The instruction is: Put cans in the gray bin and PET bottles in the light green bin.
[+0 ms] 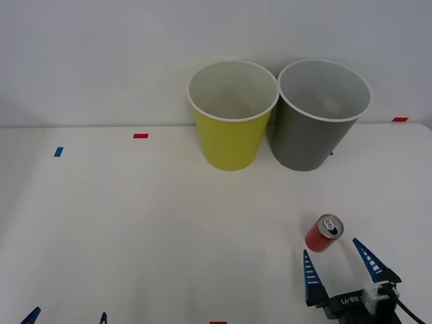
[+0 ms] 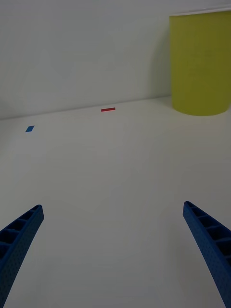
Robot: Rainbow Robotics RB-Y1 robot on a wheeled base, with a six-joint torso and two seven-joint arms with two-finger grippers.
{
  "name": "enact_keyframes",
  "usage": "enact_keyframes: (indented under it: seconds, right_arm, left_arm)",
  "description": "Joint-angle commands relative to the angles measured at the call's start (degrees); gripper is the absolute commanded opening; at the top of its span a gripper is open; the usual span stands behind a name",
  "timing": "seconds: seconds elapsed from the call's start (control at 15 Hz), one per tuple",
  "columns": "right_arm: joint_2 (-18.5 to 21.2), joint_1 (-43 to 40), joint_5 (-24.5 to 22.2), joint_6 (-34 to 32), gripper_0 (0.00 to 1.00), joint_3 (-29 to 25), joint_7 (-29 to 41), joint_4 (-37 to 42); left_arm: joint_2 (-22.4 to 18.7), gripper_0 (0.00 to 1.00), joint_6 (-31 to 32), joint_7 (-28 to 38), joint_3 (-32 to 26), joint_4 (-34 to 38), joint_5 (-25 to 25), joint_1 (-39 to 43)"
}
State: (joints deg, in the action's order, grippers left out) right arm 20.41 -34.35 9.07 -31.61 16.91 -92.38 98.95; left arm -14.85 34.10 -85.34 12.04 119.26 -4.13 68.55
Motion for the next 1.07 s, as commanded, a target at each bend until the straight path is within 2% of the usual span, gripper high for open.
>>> enact_keyframes:
  seconds: [0.07,0.53,1.07]
  right_arm:
    - [-1.2,1.0,0.0,1.6,1.0,-0.7,-0.5,-0.1]
    - [-1.9,5.8,0.0,7.3,1.0,-1.1,-0.8,-0.1]
    - [-2.2,8.0,0.4,9.6,1.0,-1.5,-1.0,-0.1]
  left_arm:
    - [0.0,1.0,0.0,0.0,0.0,0.0,0.0,0.0]
    - [0.0,1.0,0.0,0.0,0.0,0.0,0.0,0.0]
    - [0.0,1.0,0.0,0.0,0.0,0.0,0.0,0.0]
